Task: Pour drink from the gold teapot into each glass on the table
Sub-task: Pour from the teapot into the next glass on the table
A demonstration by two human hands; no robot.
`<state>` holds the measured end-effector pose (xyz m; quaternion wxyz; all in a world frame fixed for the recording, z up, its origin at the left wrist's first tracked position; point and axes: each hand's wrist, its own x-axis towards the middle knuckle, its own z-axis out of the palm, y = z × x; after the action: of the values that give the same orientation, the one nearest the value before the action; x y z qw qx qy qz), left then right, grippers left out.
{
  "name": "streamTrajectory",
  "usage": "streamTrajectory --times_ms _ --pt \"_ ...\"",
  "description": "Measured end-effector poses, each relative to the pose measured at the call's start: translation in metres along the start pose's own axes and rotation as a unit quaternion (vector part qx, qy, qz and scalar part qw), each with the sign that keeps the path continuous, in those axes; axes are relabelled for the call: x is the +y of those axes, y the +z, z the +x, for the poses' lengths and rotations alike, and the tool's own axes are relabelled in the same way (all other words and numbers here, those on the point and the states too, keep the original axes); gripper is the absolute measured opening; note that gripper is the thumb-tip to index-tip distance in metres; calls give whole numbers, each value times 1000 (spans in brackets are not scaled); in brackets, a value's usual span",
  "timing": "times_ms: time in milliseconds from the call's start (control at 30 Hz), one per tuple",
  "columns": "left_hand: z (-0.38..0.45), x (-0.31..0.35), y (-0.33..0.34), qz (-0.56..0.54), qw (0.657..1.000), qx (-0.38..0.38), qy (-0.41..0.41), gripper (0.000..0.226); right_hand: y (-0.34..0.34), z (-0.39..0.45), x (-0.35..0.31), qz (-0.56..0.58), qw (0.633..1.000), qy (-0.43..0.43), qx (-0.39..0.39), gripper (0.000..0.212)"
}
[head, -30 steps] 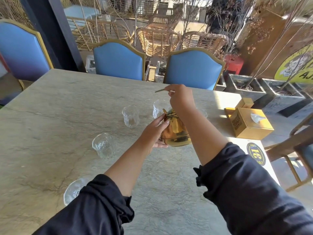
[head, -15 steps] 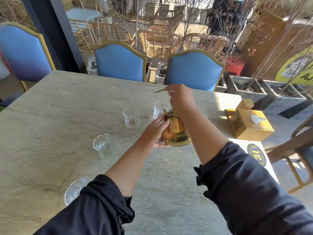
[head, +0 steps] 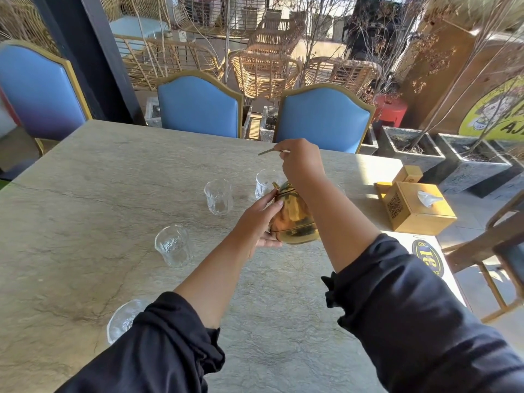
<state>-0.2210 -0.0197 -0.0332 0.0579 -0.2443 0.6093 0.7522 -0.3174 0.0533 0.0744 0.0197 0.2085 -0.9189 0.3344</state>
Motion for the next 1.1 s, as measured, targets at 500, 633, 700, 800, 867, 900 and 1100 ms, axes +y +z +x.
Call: streamTrajectory --times_ms 500,633,700,800,867,900,1100 --pt "-4 -13 -6 102 993 -15 53 56 5 -39 25 137 986 81 52 45" --pt "-9 -22 -11 122 990 -4 72 57 13 -51 30 151 982 102 57 40" --pt "-12 -27 -15 122 989 7 83 60 16 -55 28 158 982 90 51 36" --pt "-19 -32 -22 112 988 21 99 68 16 -57 22 162 983 70 38 34" --pt "-25 -35 -29 105 989 35 103 71 19 -57 17 173 983 52 28 33" --pt "-28 -37 -33 102 988 40 107 72 21 -58 13 178 983 43 21 33" --pt "-40 -40 -49 81 986 89 117 69 35 -50 -14 154 987 -1 -39 34"
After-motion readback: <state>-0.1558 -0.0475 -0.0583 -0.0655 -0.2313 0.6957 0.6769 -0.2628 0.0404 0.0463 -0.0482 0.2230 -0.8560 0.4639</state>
